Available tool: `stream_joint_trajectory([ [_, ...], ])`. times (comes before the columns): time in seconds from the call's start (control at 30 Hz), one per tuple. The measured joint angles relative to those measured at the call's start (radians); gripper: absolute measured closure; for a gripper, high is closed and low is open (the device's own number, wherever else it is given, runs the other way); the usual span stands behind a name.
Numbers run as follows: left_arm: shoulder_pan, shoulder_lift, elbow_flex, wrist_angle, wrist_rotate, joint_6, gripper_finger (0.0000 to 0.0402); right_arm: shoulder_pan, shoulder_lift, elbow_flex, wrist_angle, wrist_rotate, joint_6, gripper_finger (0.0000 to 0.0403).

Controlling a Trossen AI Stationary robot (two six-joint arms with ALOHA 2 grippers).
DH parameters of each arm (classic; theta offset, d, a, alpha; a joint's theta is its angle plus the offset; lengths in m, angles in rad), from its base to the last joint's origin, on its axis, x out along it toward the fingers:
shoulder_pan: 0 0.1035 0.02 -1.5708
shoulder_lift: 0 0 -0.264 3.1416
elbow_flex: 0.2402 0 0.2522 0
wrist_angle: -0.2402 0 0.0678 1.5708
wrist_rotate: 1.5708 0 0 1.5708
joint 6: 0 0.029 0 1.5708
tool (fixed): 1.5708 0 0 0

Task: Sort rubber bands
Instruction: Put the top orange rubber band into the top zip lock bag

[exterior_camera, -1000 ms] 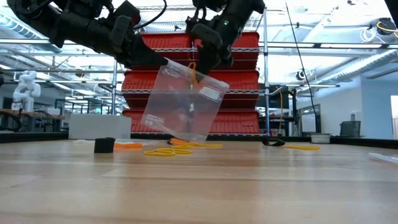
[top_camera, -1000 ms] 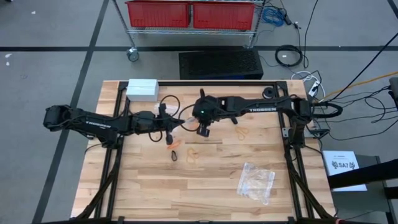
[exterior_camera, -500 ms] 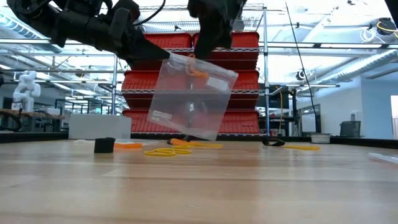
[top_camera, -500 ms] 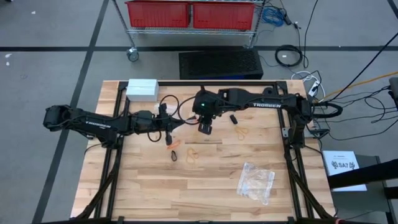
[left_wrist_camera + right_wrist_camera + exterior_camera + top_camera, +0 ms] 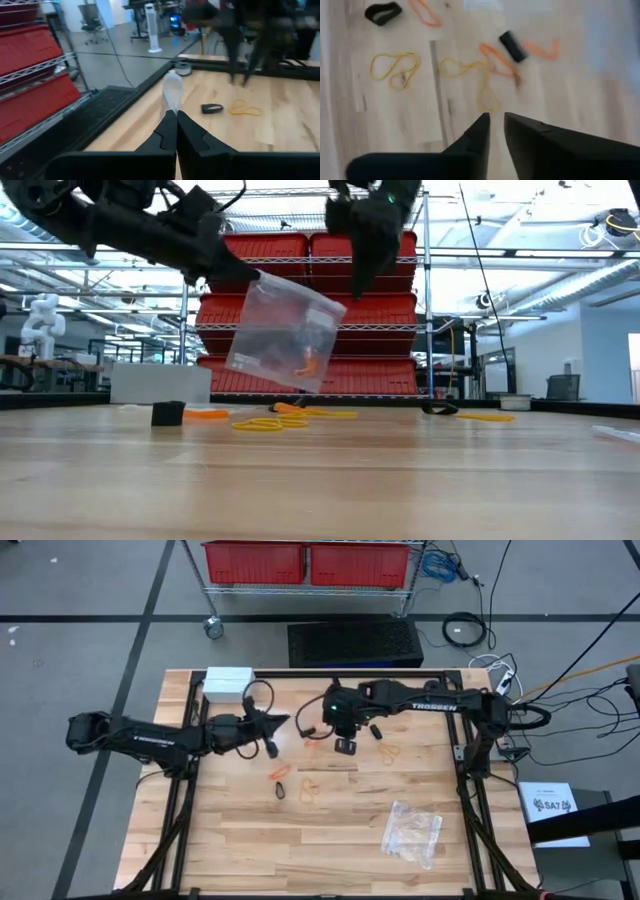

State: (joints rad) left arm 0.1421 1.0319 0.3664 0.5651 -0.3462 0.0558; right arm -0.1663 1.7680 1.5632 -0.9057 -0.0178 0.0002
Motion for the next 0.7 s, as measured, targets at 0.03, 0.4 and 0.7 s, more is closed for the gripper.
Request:
stream_joint_trajectory([
  [0.03, 0.010, -0.020, -0.011, 0.007, 0.000, -0.006, 0.0401, -0.003, -0.022, -0.057, 0.059, -0.015, 0.000, 0.0380],
  [0.4, 0.045, -0.201, -0.067, -0.021, 0.067, 0.006, 0.0401, 0.005, -0.009, -0.419, 0.713, -0.067, 0.072, 0.0373],
  [0.7, 0.055, -0.223, -0.068, -0.077, 0.067, 0.002, 0.0401, 0.002, 0.209, -0.266, 0.721, -0.052, -0.056, 0.0272],
])
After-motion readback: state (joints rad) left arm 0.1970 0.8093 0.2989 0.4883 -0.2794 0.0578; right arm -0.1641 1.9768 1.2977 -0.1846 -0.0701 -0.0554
